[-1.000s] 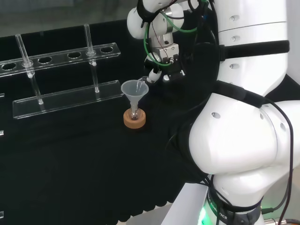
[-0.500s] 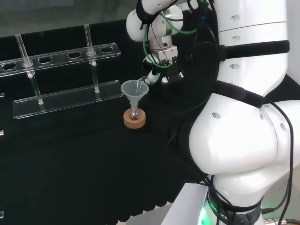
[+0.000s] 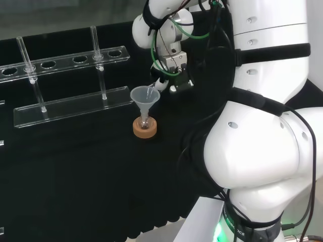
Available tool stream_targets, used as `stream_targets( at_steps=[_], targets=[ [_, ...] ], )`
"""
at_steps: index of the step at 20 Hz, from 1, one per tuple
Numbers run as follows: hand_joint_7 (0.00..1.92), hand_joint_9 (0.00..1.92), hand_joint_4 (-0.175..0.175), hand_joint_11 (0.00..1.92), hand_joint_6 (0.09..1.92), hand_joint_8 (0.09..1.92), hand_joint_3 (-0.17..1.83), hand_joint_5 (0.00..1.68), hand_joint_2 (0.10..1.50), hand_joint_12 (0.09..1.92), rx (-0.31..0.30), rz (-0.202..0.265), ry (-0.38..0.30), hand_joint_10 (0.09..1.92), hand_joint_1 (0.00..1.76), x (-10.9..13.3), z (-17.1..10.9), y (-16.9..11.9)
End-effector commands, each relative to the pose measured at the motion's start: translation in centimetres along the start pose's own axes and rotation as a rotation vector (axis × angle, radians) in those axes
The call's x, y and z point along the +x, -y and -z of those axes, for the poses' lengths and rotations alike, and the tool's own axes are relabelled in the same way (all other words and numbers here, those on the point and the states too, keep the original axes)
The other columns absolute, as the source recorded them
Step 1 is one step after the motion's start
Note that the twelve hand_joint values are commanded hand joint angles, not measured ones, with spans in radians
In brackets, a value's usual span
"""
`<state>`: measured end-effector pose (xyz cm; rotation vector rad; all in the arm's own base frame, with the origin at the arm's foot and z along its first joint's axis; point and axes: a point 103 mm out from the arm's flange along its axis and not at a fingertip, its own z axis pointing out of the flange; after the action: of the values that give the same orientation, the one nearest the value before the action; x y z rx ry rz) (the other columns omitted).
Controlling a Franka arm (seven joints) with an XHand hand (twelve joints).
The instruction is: Pick up the weighing funnel.
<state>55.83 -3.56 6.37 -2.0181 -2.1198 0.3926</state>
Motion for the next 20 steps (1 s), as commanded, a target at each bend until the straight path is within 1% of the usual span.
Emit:
stream_targets(
  at_steps=[1, 10, 13, 15, 16, 17, 18, 20],
  targets=[
    [0.44, 0.67, -0.009, 0.45, 0.71, 0.71, -0.17, 0.61, 0.91, 1.27, 0.004, -0.014, 0.006, 0.56, 0.92, 0.06, -0.44, -0.21],
    [0.45, 0.67, -0.006, 0.46, 0.74, 0.7, -0.17, 0.65, 0.91, 1.27, 0.008, -0.027, 0.004, 0.56, 0.92, -0.55, -0.85, -0.47],
    [0.46, 0.69, 0.01, 0.47, 0.78, 0.7, -0.17, 0.73, 0.92, 1.27, 0.005, -0.028, 0.007, 0.56, 0.93, -0.67, -0.88, -0.5],
    [0.48, 0.71, 0.037, 0.49, 0.77, 0.7, -0.17, 0.87, 0.93, 1.26, 0.0, -0.026, 0.008, 0.55, 0.95, -0.68, -0.88, -0.53],
    [0.49, 0.72, 0.089, 0.51, 0.73, 0.69, -0.15, 1.0, 0.98, 1.25, -0.004, -0.025, 0.01, 0.55, 1.0, -0.66, -0.86, -0.52],
    [0.51, 0.74, 0.129, 0.54, 0.64, 0.69, -0.14, 1.13, 1.01, 1.23, -0.016, -0.024, 0.013, 0.54, 1.04, -0.64, -0.81, -0.48],
    [0.53, 0.77, 0.152, 0.57, 0.55, 0.68, -0.15, 1.22, 1.03, 1.2, -0.021, -0.018, 0.018, 0.52, 1.08, -0.62, -0.71, -0.44],
    [0.57, 0.83, 0.171, 0.65, 0.41, 0.67, -0.17, 1.34, 1.04, 1.15, -0.045, -0.016, 0.025, 0.48, 1.11, -0.64, -0.34, -0.23]
  ],
)
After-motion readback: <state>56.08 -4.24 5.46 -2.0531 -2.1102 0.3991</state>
